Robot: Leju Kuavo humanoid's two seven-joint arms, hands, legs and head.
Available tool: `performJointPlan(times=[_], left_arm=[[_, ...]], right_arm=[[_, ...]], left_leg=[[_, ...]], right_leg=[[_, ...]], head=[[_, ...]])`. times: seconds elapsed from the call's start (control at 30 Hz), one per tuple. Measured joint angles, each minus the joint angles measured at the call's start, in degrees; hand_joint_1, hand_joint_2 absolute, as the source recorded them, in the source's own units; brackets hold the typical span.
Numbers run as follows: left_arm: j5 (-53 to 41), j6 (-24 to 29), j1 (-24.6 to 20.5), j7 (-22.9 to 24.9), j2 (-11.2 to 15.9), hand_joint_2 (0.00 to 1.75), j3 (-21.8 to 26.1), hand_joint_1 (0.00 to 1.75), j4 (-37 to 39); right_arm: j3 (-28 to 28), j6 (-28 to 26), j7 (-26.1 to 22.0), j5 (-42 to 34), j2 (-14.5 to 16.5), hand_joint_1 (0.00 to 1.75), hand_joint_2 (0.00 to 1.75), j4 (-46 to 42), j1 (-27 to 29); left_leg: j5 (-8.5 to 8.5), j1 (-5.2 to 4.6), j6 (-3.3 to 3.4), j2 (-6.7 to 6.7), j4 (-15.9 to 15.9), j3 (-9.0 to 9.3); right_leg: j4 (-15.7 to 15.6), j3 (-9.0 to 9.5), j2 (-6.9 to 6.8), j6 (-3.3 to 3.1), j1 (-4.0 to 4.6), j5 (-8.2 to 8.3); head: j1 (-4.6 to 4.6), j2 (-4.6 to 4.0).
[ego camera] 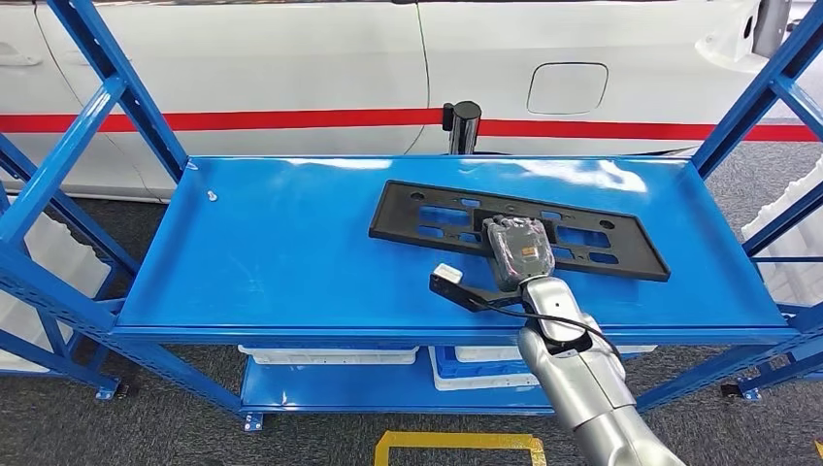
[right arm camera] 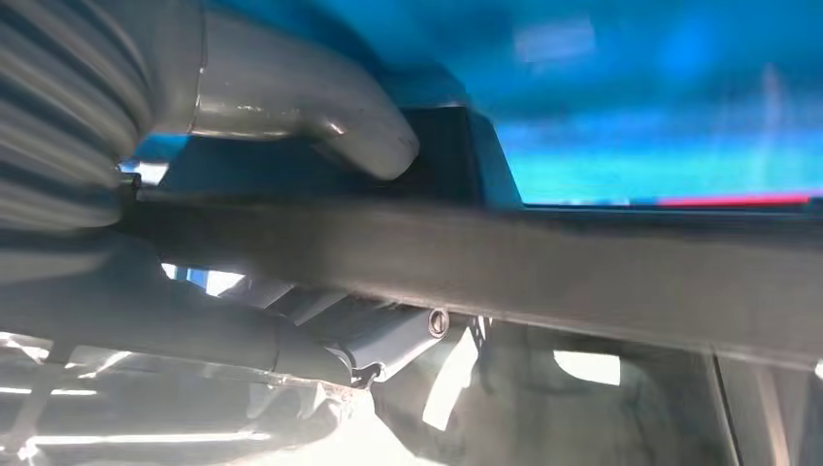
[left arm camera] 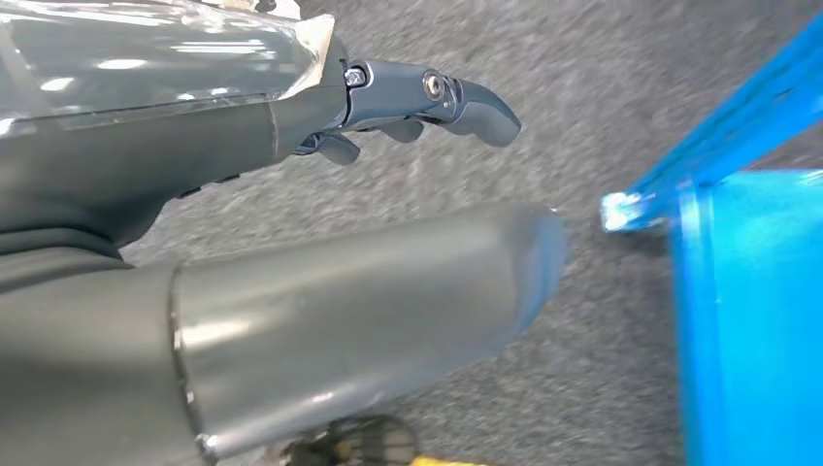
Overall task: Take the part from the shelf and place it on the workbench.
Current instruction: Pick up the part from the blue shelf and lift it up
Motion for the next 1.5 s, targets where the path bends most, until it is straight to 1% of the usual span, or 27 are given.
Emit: performJointPlan(times=[0.1,0.23,0.4,0.63,0.77,1.03,1.1,1.17,1.23,1.37,1.43,1.47,1.5], left_arm=[[0.44,1.49,-0.23,-3.38,-0.12,0.0,1.04,0.0,-0.08],[0.58,2.54,-0.62,-5.34,-0.41,1.75,2.16,0.0,-0.24],[0.02,2.84,-0.99,-5.19,-0.93,1.75,2.82,0.0,-0.28],[-1.01,2.72,-1.08,-4.27,-1.57,1.75,2.94,0.0,-0.28],[-1.27,2.68,-1.08,-4.13,-1.78,1.75,2.94,0.0,-0.27],[-1.32,2.5,-1.08,-3.88,-1.9,1.75,2.95,0.0,-0.28],[-1.29,3.44,-1.09,-3.01,-1.92,1.75,3.08,0.0,-0.28],[-1.18,5.0,-1.11,-1.28,-1.94,1.75,3.51,0.0,-0.27],[-0.86,5.46,-1.12,0.25,-1.95,1.75,3.96,0.0,-0.27],[0.44,3.54,-1.08,1.67,-1.98,1.75,4.96,0.0,-0.27],[1.08,3.27,-1.05,2.77,-1.93,1.75,5.71,0.0,-0.27],[1.25,3.39,-1.04,3.43,-1.88,1.75,6.05,0.0,-0.27],[1.31,3.63,-1.04,4.08,-1.86,1.75,6.32,0.0,-0.27]], right_arm=[[-0.53,-1.35,-0.84,0.09,-0.83,1.75,1.75,-4.57,1.91],[-1.08,-3.32,-1.89,-0.56,-2.1,1.75,1.75,-10.53,3.15],[-2.11,-4.71,-2.48,-1.88,-4.48,1.75,1.75,-17.61,2.04],[-2.86,-3.75,-4.0,-6.11,-9.23,1.75,1.75,-23.33,-5.78],[-2.93,-3.45,-4.63,-7.32,-11.11,1.75,1.75,-24.48,-8.48],[-2.92,-3.47,-4.72,-7.91,-12.49,1.75,1.75,-25.07,-9.46],[-2.74,-3.57,-4.79,-8.78,-12.72,1.75,1.75,-25.12,-9.68],[-2.38,-3.63,-4.82,-10.16,-12.93,1.75,1.75,-25.19,-10.05],[-2.04,-3.71,-4.91,-12.06,-13.03,1.75,1.75,-25.23,-10.28],[-1.65,-5.36,-6.03,-17.62,-13.19,1.75,1.75,-25.23,-8.68],[-1.77,-6.76,-6.76,-20.09,-13.25,1.75,1.75,-25.23,-6.97],[-1.9,-7.31,-7.03,-20.9,-13.27,1.75,1.75,-25.23,-6.21],[-2.08,-7.72,-7.21,-21.32,-13.28,1.75,1.75,-25.24,-5.55]], left_leg=[[0.0,-0.02,0.0,0.0,0.0,-0.02],[-0.01,-0.02,0.01,0.01,0.0,-0.04],[-0.01,-0.03,0.01,0.01,0.0,-0.07],[0.0,-0.09,0.02,0.01,0.02,-0.04],[0.0,-0.09,0.02,0.01,0.02,-0.05],[-0.01,-0.09,0.02,0.01,0.01,-0.08],[-0.01,-0.09,0.02,0.01,0.01,-0.08],[-0.01,-0.09,0.02,0.01,0.01,-0.07],[-0.01,-0.09,0.02,0.0,0.01,-0.06],[-0.01,-0.09,0.02,-0.04,0.01,-0.08],[-0.07,-0.18,0.41,-0.01,0.25,-0.22],[0.07,-0.22,0.77,0.0,0.26,-0.27],[0.46,0.04,1.23,0.09,-0.15,-0.11]], right_leg=[[0.0,-0.01,0.0,0.0,-0.01,0.0],[0.0,-0.05,0.01,0.0,-0.02,0.0],[0.0,-0.05,0.01,0.0,-0.03,0.0],[0.0,-0.04,0.01,0.0,-0.08,0.01],[0.0,-0.04,0.0,0.01,-0.09,0.01],[0.0,-0.05,0.0,0.01,-0.09,0.01],[0.0,-0.05,0.0,0.01,-0.09,0.01],[0.0,-0.05,0.01,0.01,-0.09,0.01],[0.0,-0.05,0.0,0.01,-0.09,0.01],[0.0,-0.06,-0.01,0.01,-0.08,0.01],[-0.24,-0.02,-0.01,0.28,-0.72,0.21],[-0.46,0.06,0.01,0.56,-0.97,0.41],[-0.57,-0.03,0.02,0.82,-1.12,0.45]], head=[[-0.01,0.0],[-0.01,0.0],[-0.01,0.0],[-0.01,0.0],[-0.01,0.0],[-0.01,0.0],[-0.01,0.0],[-0.01,0.0],[-0.01,0.0],[-0.01,0.0],[-0.03,0.0],[-0.05,0.0],[-0.02,0.0]])
